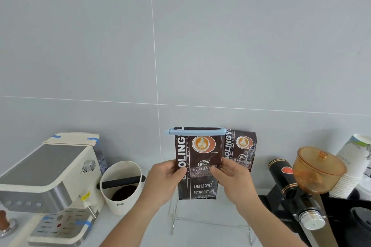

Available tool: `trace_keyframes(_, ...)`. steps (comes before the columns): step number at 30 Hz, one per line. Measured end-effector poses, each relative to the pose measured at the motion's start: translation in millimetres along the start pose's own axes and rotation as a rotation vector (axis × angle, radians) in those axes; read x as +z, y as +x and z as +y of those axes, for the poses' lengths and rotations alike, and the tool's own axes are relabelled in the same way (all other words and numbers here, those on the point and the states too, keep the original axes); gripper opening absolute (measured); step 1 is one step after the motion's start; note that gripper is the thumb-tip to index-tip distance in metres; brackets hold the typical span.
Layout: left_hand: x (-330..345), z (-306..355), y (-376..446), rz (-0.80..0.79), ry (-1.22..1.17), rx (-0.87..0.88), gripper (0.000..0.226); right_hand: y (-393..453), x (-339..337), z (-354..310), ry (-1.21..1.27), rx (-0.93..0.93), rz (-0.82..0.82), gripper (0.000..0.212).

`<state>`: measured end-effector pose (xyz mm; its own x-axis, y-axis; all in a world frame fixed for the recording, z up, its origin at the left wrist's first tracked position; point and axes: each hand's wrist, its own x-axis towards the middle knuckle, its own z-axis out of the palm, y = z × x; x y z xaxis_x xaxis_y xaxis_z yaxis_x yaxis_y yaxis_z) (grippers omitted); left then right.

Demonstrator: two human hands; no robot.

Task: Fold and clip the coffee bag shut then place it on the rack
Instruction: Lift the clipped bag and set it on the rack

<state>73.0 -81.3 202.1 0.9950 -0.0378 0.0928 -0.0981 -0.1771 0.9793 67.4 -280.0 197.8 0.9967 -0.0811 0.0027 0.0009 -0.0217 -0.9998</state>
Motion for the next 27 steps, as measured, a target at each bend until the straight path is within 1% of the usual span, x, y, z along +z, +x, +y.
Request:
trace_keyframes(4, 3.8, -15.0, 24.7, -0.018, -0.007, -0.052, 0.027, 20.9, 3.7, 13.1, -0.047, 0.033, 0.024, 0.017)
trace_keyframes(8, 10.6, -36.5, 45.4, -0.039, -0.029, -0.125, 0.025, 37.2, 7.9, 30.2, -0.078, 0.076, 0.050, 0.022)
trace_keyframes(11, 15.7, -49.7, 56.9, -0.040, -0.024, -0.152, 0.023, 47.7, 9.5, 42.7, -0.059, 0.119, 0.070, 0.022)
trace_keyframes(15, 19.1, -62.5, 75.8, -0.040, -0.008, -0.162, 0.019, 67.0, 11.5, 54.1, -0.084, 0.130, 0.080, 0.022)
trace_keyframes(20, 25.8, -69.6, 100.2, -0.021, 0.027, -0.160, 0.016, 86.3, 14.5, 53.1, -0.160, 0.091, 0.112, 0.025)
trace_keyframes(24, 31.3, -80.1, 113.4, -0.017, 0.024, -0.164, 0.021, 100.2, 19.9, 60.9, -0.244, 0.087, 0.160, 0.025)
trace_keyframes(27, 35.5, -92.8, 111.0, -0.012, 0.049, -0.127, 0.028, 98.8, 24.7, 69.6, -0.292, 0.065, 0.191, 0.034)
